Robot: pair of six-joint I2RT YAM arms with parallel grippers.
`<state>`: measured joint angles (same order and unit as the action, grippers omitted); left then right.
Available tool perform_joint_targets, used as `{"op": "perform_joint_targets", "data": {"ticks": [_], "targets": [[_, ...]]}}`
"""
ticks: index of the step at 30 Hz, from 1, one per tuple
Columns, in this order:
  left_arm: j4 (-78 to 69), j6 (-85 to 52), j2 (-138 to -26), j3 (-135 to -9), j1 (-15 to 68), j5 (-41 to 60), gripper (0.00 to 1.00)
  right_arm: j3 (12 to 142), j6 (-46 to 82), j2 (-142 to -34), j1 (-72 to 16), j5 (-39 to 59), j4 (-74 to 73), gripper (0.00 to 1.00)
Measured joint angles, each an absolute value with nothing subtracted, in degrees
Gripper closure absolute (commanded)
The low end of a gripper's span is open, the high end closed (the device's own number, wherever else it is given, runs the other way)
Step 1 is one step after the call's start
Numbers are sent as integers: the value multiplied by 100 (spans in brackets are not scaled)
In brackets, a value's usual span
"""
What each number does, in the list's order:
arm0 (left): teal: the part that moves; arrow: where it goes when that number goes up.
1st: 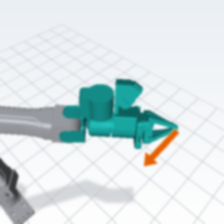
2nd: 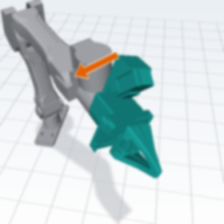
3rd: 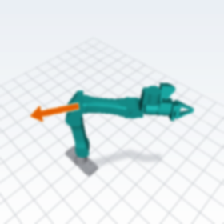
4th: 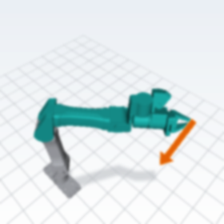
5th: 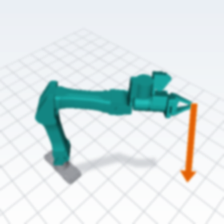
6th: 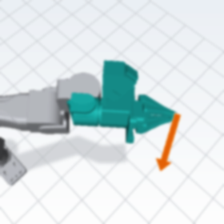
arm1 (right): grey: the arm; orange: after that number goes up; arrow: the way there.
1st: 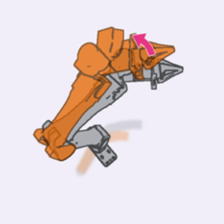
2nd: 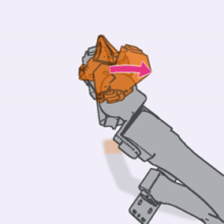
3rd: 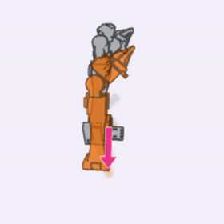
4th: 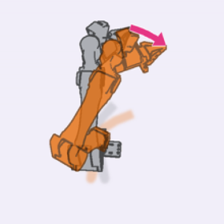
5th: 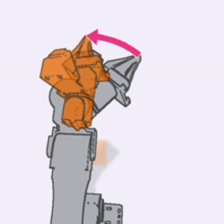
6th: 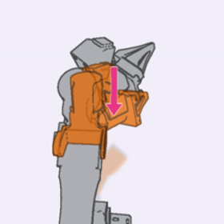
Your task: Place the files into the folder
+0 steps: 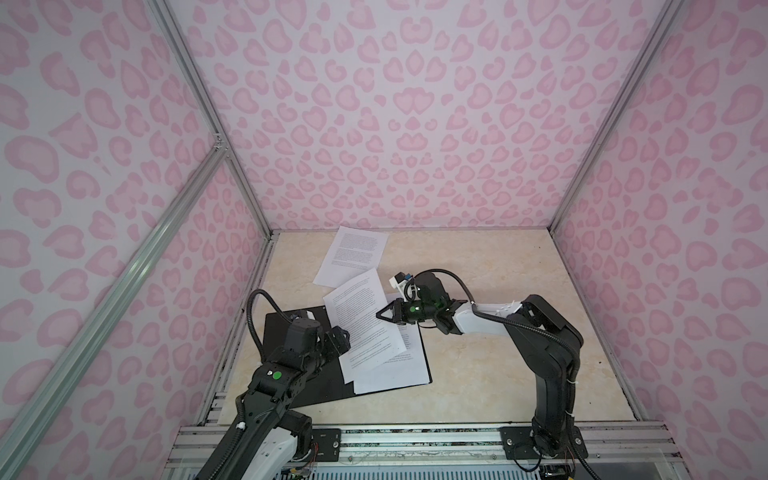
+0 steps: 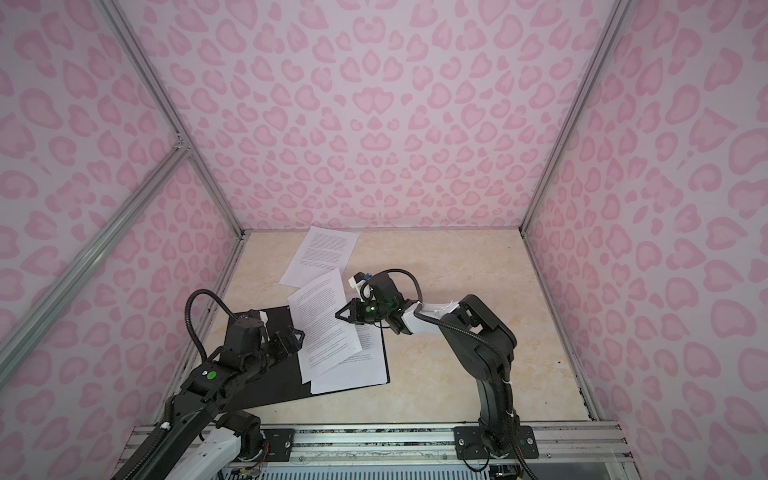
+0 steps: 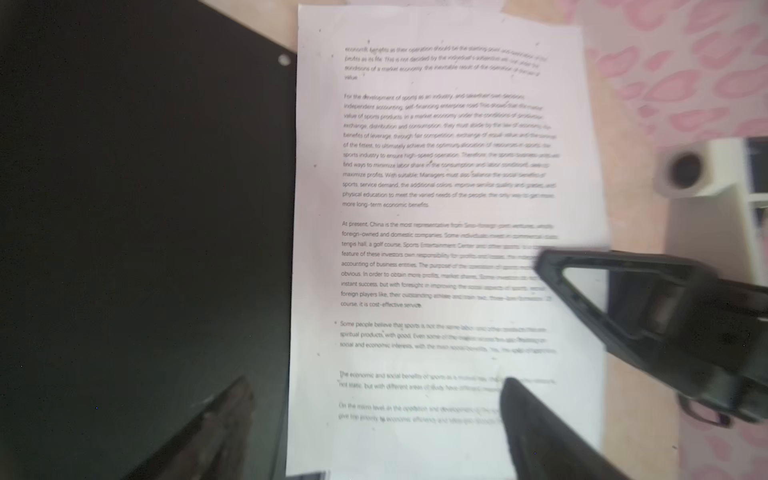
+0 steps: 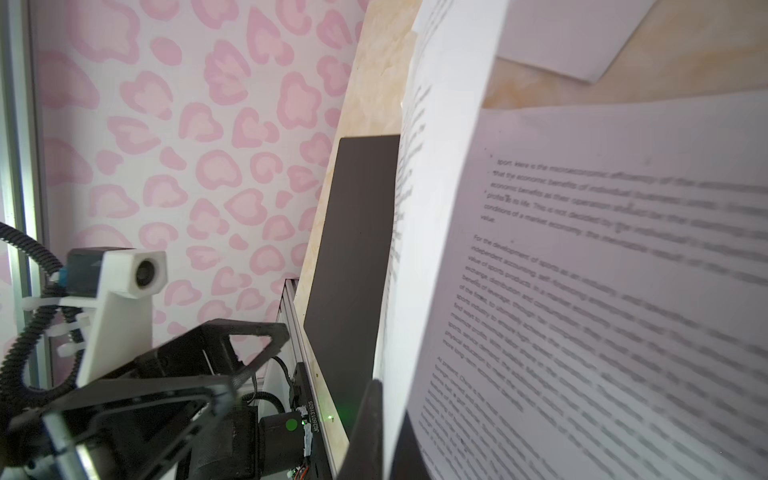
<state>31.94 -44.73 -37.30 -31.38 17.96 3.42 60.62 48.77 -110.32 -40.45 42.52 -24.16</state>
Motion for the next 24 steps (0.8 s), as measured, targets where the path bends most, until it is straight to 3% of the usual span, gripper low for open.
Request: {"op": "perform_joint_targets", "data": {"ticks": [7,12,24], "targets": [[3295,-3607,-3398,-3959,1796,1387,3,4753,4600,-9983,-3688,3688,-2226,100],[3356,-3398,-3706,-4289,1800,1678,3,4344,4471,-9797,-3693,3282,-2067,100],[3642,-5398,-4058,-5155,1970,2154,3,4333,4447,-9913,-3896,3013,-2018,100]]}}
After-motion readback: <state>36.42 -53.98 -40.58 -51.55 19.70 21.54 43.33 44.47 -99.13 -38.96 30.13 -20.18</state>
